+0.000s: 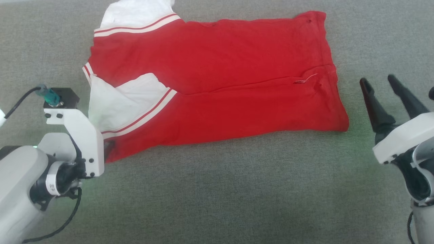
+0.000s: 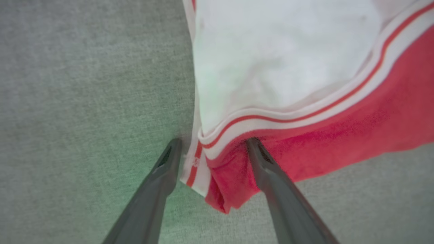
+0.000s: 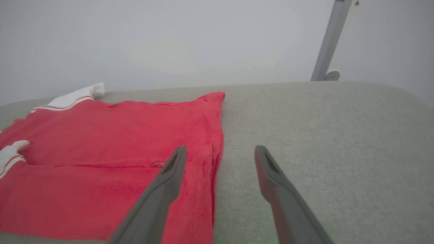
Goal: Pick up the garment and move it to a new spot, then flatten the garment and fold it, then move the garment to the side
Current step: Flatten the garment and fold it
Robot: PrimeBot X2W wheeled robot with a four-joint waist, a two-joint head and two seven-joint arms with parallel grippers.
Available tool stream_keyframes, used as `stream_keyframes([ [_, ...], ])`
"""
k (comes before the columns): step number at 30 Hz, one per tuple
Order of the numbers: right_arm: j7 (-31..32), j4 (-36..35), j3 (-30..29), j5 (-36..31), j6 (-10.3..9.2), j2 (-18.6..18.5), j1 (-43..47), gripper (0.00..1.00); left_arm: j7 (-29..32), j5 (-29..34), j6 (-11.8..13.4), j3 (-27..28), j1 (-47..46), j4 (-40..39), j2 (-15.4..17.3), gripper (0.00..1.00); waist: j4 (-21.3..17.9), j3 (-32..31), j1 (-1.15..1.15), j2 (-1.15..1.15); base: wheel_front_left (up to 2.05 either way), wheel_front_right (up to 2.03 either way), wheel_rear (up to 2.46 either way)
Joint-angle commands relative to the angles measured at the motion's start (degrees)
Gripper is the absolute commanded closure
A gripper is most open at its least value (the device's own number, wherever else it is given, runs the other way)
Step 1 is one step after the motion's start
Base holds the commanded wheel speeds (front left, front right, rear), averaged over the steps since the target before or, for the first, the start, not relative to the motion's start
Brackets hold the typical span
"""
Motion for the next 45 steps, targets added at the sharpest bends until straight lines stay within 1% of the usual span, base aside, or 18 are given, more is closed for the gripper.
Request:
stream_keyframes([
  [1, 1.2, -0.6, 0.0, 0.4, -0.08, 0.7, 1.0, 0.0, 0.3, -0.4, -0.5, -0.8, 0.5, 2.1, -1.2, 0.0, -0.2, 0.2, 0.0, 0.0, 0.0, 0.0, 0.0],
  [2, 2.1, -0.8, -0.1, 0.6, -0.08, 0.9, 1.3, 0.0, 0.5, -0.5, -1.1, -1.1, 0.5, 2.9, -1.7, 0.56, -0.3, 0.3, 0.0, 0.0, 0.0, 0.0, 0.0],
  [3, 3.2, -0.7, -0.2, 0.8, -0.07, 1.0, 1.6, 0.0, 0.5, -0.6, -2.0, -1.4, 0.4, 3.5, -2.1, 1.0, -0.3, 0.4, 0.0, 0.0, 0.0, 0.0, 0.0],
  [8, 9.5, 0.0, 0.5, 2.2, -0.07, 1.3, 2.6, 0.0, 1.7, -0.4, -4.2, -2.8, -0.2, 5.9, -2.9, 1.0, 0.1, 0.7, 0.0, 0.0, 0.0, 0.0, 0.0],
  [18, 21.2, 3.4, 0.2, 1.9, -0.07, 0.5, -0.2, 0.0, 0.6, 0.5, -6.1, -3.7, -2.1, 6.0, -6.3, 1.0, 3.7, 1.4, 0.0, 0.0, 0.0, 0.0, 0.0],
  [23, 28.5, 7.9, 0.6, 0.4, -0.08, 0.3, -2.1, 0.0, 0.3, 0.9, -6.7, -4.5, -2.8, 5.9, -7.8, 1.0, 5.5, 1.9, 0.0, 0.0, 0.0, 0.0, 0.0],
  [25, 33.1, 11.4, 1.4, -0.7, -0.08, 0.4, -3.7, 0.0, -0.3, 0.8, -7.2, -4.7, -3.2, 6.1, -8.5, 1.0, 6.2, 2.0, 0.0, 0.0, 0.0, 0.0, 0.0],
  [26, 33.1, 11.4, 1.4, -0.7, -0.08, 0.4, -3.7, 0.0, -0.3, 0.8, -7.2, -4.7, -3.2, 6.1, -8.5, 1.0, 6.2, 2.0, 0.0, 0.0, 0.0, 0.0, 0.0],
  [28, 37.5, 14.1, 2.3, -0.7, -0.09, 0.7, -4.0, 0.0, -0.4, 0.9, -7.5, -4.7, -3.3, 6.4, -8.8, 1.0, 6.4, 2.1, 0.0, 0.0, 0.0, 0.0, 0.0],
  [29, 39.8, 14.7, 3.5, -1.6, -0.09, 0.1, -4.1, 0.55, -0.5, 0.9, -7.6, -4.7, -3.3, 6.5, -9.0, 1.0, 6.6, 2.1, 0.0, 0.0, 0.0, 0.0, 0.0],
  [30, 41.0, 15.1, 3.9, -2.0, -0.09, -0.5, -4.5, 1.0, -0.6, 0.8, -7.6, -4.7, -3.3, 6.7, -9.2, 1.0, 6.7, 2.1, 0.0, 0.0, 0.0, 0.0, 0.0],
  [32, 43.5, 15.4, 4.1, -2.5, -0.09, -1.2, -5.2, 1.0, -0.9, 0.7, -7.9, -4.6, -3.4, 7.1, -9.5, 1.0, 6.8, 2.0, 0.0, 0.0, 0.0, 0.0, 0.0],
  [34, 44.7, 14.5, 3.5, -1.9, -0.1, -1.4, -5.9, 1.0, -1.1, 0.4, -8.0, -4.4, -3.5, 7.2, -9.5, 1.0, 7.0, 1.9, 0.0, 0.0, 0.0, 0.0, 0.0],
  [38, 47.0, 11.4, 2.8, -0.6, -0.07, -2.7, -6.8, 1.0, -1.0, -0.1, -7.9, -3.4, -3.5, 6.5, -8.5, 1.0, 6.9, 1.4, 0.0, 0.0, 0.0, 0.0, 0.0],
  [42, 49.1, 8.0, 1.4, 0.9, -0.09, -4.6, -6.8, 1.0, -0.5, -0.1, -7.1, -2.7, -3.6, 4.2, -6.7, 1.0, 6.9, 0.6, 0.0, 0.0, 0.0, 0.0, 0.0],
  [45, 50.6, 5.3, 0.6, 1.9, -0.09, -6.0, -6.6, 1.0, -0.2, 0.0, -5.7, -1.9, -3.4, 1.4, -5.2, 1.0, 7.0, 0.1, 0.0, 0.0, 0.0, 0.0, 0.0],
])
